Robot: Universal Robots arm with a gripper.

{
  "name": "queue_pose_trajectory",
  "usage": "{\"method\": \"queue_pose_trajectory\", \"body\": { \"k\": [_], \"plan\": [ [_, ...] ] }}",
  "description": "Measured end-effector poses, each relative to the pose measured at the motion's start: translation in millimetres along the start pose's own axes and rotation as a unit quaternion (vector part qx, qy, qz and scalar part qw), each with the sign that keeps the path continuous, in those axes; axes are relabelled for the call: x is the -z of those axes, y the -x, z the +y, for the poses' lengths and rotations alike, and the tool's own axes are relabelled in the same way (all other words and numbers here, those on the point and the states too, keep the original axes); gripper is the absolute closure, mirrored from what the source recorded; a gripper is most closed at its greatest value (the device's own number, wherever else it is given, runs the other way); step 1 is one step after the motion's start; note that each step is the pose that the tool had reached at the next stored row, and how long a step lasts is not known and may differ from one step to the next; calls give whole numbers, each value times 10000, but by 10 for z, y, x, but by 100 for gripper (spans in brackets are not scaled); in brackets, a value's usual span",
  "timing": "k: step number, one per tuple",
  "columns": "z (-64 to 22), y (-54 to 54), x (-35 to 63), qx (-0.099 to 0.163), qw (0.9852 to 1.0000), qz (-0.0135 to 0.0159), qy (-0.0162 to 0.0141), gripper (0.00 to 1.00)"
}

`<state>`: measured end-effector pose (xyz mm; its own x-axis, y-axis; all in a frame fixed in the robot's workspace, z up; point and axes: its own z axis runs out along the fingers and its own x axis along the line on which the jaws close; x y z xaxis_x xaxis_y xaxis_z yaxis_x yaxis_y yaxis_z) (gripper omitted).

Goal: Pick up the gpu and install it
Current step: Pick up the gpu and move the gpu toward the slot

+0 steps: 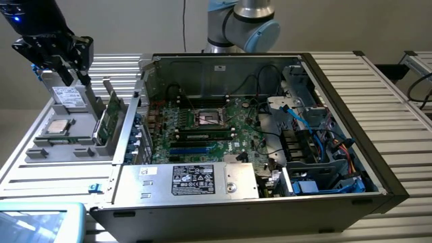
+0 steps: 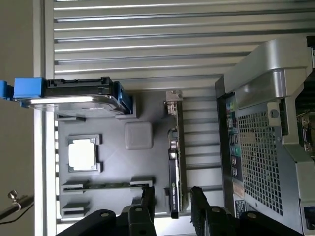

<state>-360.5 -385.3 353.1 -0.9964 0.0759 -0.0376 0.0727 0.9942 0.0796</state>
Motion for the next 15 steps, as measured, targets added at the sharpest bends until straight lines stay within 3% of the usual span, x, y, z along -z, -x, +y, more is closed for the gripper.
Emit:
{"method": "queue_pose_trajectory", "body": {
  "k": [15],
  "plan": [
    [-27,-12,-270,-25,10000,-12,-1,56]
  ]
}}
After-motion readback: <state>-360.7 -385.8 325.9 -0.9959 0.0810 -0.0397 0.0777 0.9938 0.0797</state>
